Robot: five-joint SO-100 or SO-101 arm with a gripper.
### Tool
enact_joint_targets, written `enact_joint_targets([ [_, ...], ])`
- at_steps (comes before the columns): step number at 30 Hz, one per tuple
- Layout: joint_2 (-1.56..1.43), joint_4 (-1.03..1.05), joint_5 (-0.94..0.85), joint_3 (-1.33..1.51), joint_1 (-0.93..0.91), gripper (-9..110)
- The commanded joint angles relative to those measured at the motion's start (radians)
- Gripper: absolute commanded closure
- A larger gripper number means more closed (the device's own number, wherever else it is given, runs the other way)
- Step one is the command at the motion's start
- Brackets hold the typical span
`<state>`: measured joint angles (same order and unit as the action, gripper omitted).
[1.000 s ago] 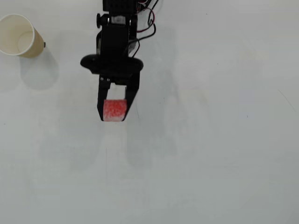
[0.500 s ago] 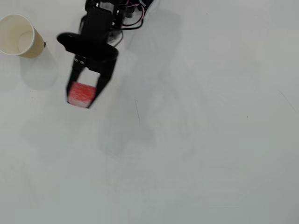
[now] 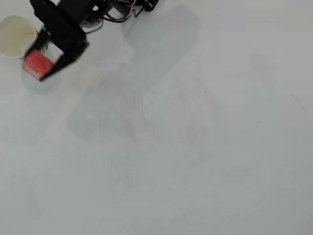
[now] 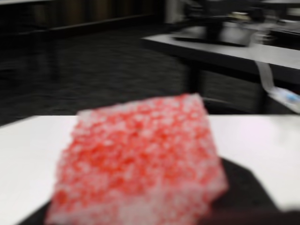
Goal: Pick up the cube and drop it in the cup.
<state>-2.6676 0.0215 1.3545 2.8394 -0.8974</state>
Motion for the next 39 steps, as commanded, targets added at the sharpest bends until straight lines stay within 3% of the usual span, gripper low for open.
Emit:
enact_joint_targets([
  [1, -0.091, 0.035, -0.005, 0.005, -0.155, 102],
  [7, -0.11, 0.084, -0.005, -0.015, -0.308, 102],
  [16, -0.118, 0.091, -0.003, -0.032, -0.387, 102],
  [39, -0.086, 0.328, -0.009, -0.075, -0.36, 102],
])
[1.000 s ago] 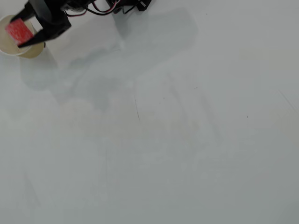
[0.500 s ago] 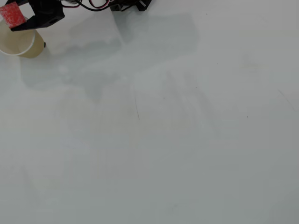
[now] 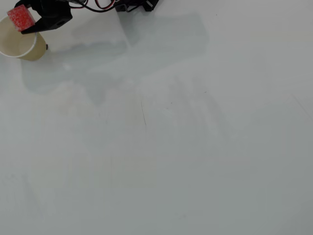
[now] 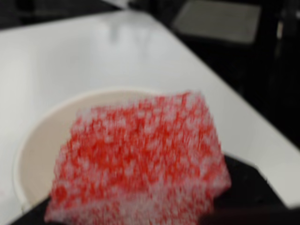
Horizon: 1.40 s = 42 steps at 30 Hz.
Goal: Pick up the cube and drop it in the cup.
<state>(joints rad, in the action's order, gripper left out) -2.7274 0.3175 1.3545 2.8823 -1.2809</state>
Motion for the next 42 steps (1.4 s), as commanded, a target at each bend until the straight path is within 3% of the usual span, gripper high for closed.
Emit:
enact_joint_targets([
  [1, -0.026, 0.04, -0.009, -0.118, 0.023, 102],
  [42, 0.347, 0.135, -0.006, -0.554, 0.077, 102],
])
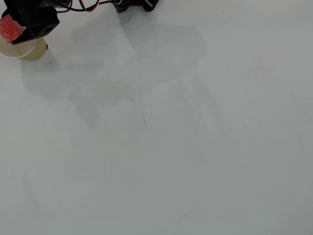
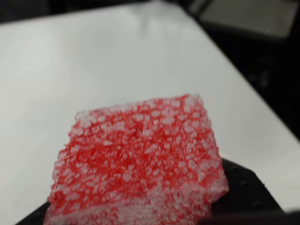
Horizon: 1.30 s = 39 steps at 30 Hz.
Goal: Pick up the cube and drop it in the cup.
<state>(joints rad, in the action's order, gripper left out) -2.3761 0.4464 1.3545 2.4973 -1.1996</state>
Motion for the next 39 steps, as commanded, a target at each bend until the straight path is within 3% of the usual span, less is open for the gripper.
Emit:
enact_joint_targets([
  [1, 0.005, 0.023, -0.006, -0.172, -0.003, 102],
  [39, 0.117, 0.083, -0.008, -0.233, 0.014, 102],
])
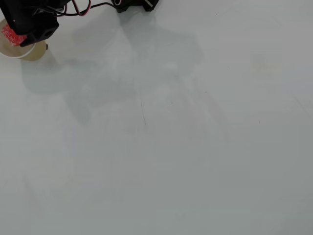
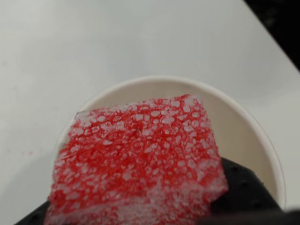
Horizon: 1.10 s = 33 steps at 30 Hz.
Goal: Pick up the cube and drop it in the cup.
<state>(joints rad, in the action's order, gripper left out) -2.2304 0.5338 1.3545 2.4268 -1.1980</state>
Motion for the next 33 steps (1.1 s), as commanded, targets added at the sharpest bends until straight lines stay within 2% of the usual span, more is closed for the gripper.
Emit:
enact_joint_targets([
  [1, -0.029, -0.005, -0.006, -0.163, 0.012, 102],
  [9, -0.029, -0.025, -0.002, -0.156, 0.008, 101],
  [27, -0.037, -0.078, -0.014, -0.147, 0.026, 68],
  [33, -0.034, -0.084, -0.014, -0.149, 0.026, 64],
])
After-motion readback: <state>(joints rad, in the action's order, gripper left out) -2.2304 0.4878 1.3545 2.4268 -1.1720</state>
